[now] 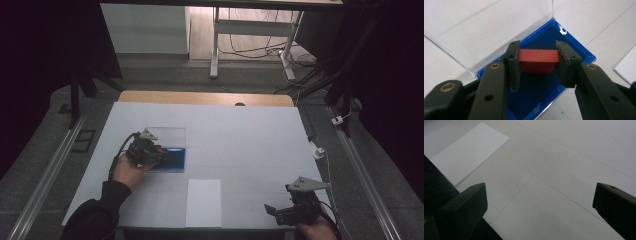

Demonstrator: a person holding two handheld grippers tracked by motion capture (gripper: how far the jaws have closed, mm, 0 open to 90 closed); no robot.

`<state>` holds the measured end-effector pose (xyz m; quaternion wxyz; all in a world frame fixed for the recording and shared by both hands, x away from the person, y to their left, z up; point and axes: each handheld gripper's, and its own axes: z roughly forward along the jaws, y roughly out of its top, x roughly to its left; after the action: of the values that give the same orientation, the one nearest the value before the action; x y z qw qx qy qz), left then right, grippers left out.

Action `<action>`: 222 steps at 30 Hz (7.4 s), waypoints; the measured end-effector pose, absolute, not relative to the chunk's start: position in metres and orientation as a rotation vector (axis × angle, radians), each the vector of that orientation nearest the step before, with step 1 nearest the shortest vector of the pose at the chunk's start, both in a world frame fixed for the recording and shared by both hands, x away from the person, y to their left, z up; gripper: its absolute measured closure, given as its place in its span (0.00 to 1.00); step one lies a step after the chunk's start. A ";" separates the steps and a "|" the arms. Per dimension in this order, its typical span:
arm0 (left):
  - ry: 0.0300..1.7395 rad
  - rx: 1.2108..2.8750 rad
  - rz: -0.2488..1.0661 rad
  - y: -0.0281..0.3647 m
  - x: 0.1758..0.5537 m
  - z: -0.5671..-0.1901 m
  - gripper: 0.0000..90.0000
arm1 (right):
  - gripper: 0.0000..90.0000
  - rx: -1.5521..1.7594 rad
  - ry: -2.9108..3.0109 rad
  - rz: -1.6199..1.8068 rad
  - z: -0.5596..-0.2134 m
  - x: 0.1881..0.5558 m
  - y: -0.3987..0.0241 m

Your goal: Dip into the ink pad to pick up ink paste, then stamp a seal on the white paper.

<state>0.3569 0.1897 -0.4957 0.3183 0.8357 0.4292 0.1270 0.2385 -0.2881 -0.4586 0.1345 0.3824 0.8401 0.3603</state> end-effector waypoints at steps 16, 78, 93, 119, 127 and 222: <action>1.151 2.188 0.327 0.190 0.354 -0.506 0.65 | 0.00 1.104 2.436 1.040 -0.459 0.238 -0.288; 1.129 2.166 0.327 0.190 0.354 -0.495 0.65 | 0.00 1.105 2.446 1.034 -0.459 0.239 -0.287; 1.088 2.131 0.314 0.192 0.342 -0.481 0.65 | 0.00 1.104 2.447 1.035 -0.459 0.239 -0.287; 0.923 2.172 0.275 0.163 0.316 -0.461 0.65 | 0.00 1.108 2.440 1.040 -0.459 0.239 -0.288; 0.871 2.185 0.247 0.154 0.310 -0.457 0.65 | 0.00 1.105 2.439 1.044 -0.459 0.239 -0.288; 0.620 2.423 0.162 0.055 0.273 -0.507 0.65 | 0.00 1.102 2.449 1.040 -0.459 0.239 -0.287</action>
<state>0.2730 0.0549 -0.5070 0.3126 0.9183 0.2349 0.0615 0.2395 -0.2874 -0.4588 0.1305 0.3793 0.8431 0.3582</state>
